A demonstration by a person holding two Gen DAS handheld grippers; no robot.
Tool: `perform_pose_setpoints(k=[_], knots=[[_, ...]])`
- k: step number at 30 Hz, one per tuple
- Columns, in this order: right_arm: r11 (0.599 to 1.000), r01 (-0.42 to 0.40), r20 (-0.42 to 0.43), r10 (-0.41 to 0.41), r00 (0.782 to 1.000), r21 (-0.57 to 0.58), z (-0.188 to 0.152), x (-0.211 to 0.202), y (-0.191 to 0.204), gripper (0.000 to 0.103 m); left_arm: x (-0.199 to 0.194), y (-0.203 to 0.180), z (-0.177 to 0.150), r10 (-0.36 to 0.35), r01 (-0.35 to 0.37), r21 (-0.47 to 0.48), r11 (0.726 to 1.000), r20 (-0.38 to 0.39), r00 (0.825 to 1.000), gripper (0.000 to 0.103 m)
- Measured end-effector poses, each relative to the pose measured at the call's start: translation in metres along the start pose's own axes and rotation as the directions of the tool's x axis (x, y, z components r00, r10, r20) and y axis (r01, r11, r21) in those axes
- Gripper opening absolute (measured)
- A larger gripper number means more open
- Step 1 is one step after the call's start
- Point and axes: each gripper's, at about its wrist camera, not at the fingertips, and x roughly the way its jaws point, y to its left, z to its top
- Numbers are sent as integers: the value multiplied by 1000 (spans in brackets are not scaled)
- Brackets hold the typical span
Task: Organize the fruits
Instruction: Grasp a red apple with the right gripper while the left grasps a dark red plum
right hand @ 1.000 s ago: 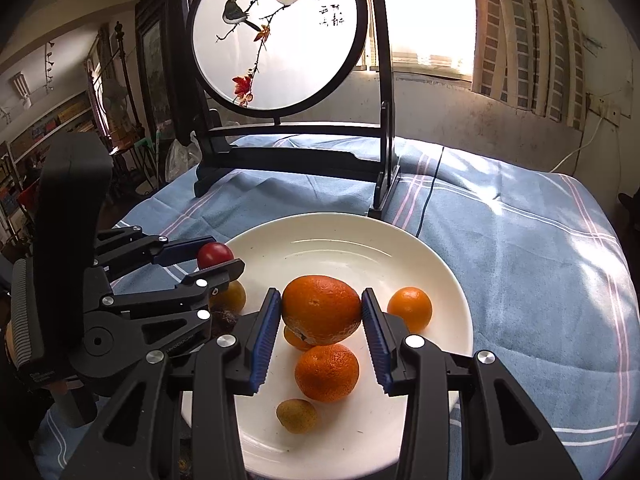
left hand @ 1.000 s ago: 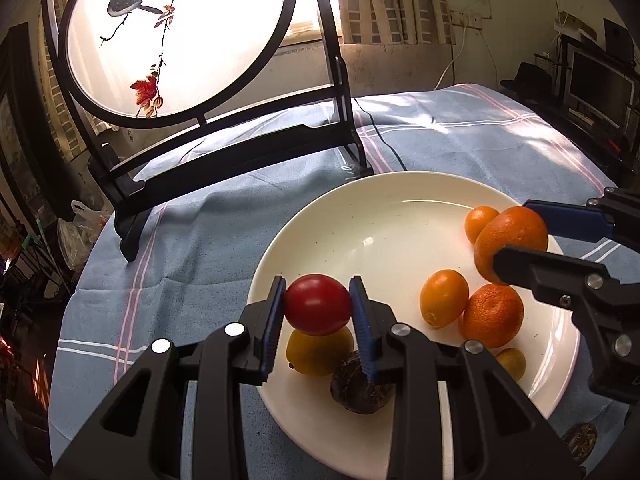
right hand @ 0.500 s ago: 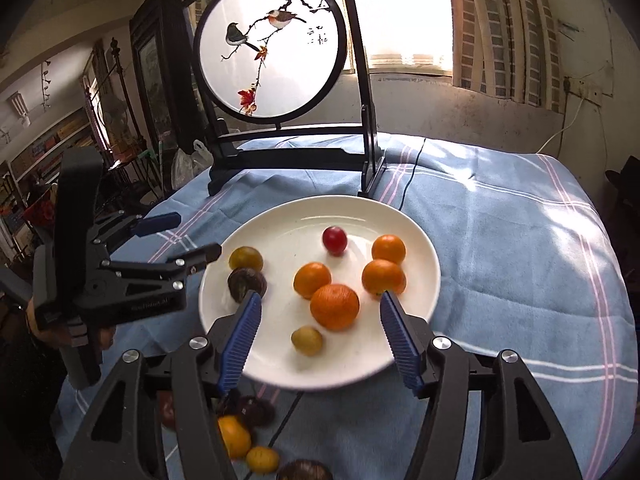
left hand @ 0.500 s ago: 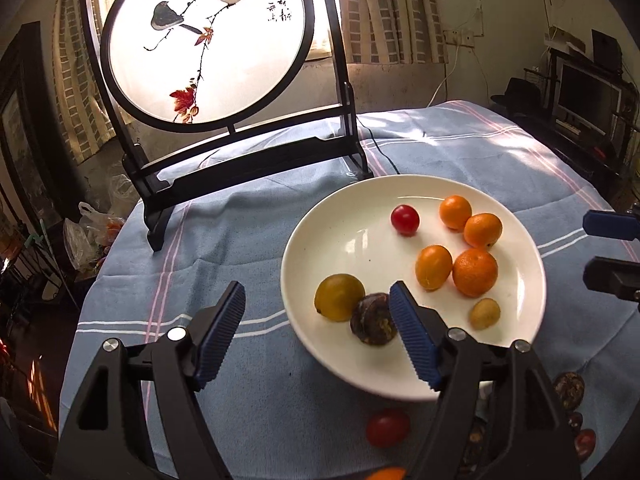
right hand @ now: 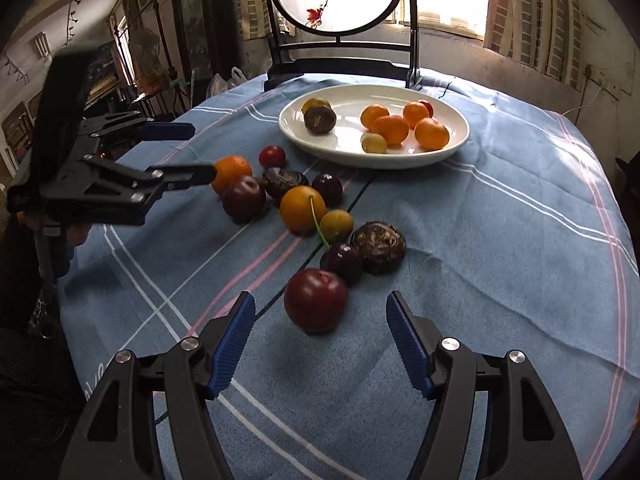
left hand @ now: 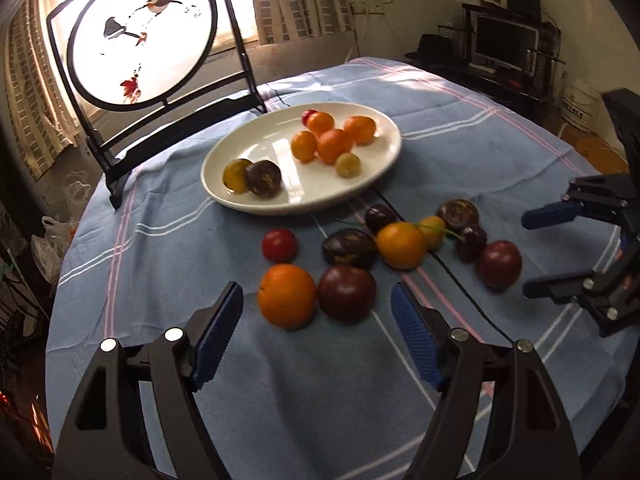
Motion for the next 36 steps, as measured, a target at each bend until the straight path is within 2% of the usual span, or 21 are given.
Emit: perform_pose_setpoints(k=[3, 7, 9, 12, 16, 18, 19, 20, 21, 24, 27, 36], knots=[[1000, -17, -17, 17, 1000, 27, 0, 9, -3, 68, 6, -13, -14, -55, 54, -6, 999, -37, 998, 74], [1000, -17, -39, 18, 999, 23, 1, 20, -2, 67, 24, -10, -16, -28, 24, -50, 998, -78, 997, 74], [1000, -20, -56, 21, 998, 21, 1, 25, -2, 49, 34, -4, -12, -28, 21, -86, 996, -91, 995, 73], [999, -37, -63, 39, 997, 32, -1, 27, -4, 38, 39, 1, -1, 3, -10, -100, 995, -64, 998, 71], [999, -33, -59, 35, 998, 29, -3, 26, -3, 38, 40, -2, 11, -18, 14, -100, 995, -35, 999, 70], [999, -32, -57, 34, 998, 29, -4, 25, -2, 38, 41, -9, 12, 8, -10, -64, 998, -37, 999, 65], [999, -32, -56, 34, 998, 29, -5, 23, -2, 38, 40, -12, 10, 11, -13, -51, 999, -42, 999, 59], [999, -33, -54, 35, 998, 28, -5, 22, -3, 38, 38, -13, 9, -13, 10, -50, 999, -55, 998, 47], [999, -33, -52, 35, 998, 29, -6, 20, -3, 38, 37, -10, 6, -33, 28, -68, 997, -75, 997, 45], [998, -45, -37, 47, 998, 36, -9, 14, -3, 38, 22, 0, -4, -49, 42, -108, 993, -63, 997, 45], [998, -53, -27, 54, 998, 39, -11, 11, -4, 38, 14, 6, -13, -80, 70, -140, 988, -70, 994, 54], [997, -66, -22, 68, 997, 51, -11, 11, -5, 38, 51, -7, 6, -91, 71, -192, 979, -98, 991, 56]])
